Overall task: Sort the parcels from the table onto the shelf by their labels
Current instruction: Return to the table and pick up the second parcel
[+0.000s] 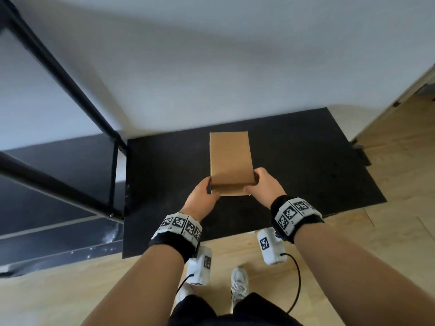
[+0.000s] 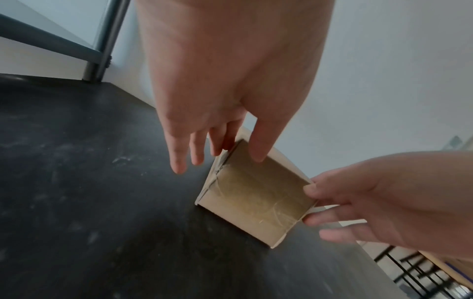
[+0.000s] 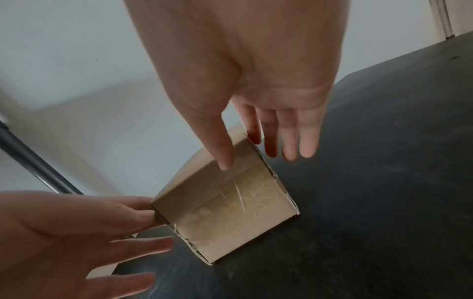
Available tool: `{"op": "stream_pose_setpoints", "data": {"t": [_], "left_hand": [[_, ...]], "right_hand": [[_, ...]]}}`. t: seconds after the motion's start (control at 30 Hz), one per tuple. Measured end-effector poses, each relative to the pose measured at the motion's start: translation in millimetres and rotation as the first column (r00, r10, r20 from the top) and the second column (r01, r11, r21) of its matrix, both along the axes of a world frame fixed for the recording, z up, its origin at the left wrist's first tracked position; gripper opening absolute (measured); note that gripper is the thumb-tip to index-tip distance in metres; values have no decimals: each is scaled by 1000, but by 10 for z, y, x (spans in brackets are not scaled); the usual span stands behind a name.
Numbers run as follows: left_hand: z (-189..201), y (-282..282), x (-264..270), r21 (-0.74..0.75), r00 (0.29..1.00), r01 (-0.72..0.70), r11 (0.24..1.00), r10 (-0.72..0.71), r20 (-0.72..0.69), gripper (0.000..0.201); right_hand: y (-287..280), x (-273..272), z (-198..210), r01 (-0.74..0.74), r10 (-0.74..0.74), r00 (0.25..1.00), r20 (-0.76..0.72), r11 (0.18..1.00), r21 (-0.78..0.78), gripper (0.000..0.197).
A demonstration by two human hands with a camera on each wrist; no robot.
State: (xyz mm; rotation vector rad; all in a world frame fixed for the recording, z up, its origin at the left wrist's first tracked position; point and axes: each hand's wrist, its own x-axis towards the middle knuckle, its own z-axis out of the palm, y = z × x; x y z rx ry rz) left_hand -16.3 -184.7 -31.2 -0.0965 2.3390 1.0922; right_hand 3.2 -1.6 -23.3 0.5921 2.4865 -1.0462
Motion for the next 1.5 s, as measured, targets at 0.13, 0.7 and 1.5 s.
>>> {"op": "stream_pose_setpoints", "data": {"t": [0.13,0.7,1.5], "left_hand": [[0,-26,39,87,997,-75,993,77,-27,54],[553,-189,62,394,894,-402,827,447,-26,65],[136,-100,178,225,912,-378,898,402,-74,58]], "right_hand": [[34,-9,47,-6,3,998,-61,999,-41,48],[-35,-173,473,-246,178,952,-247,927,-283,92],[-121,-177,105,-160,131,978,-164,971,-176,66]]}}
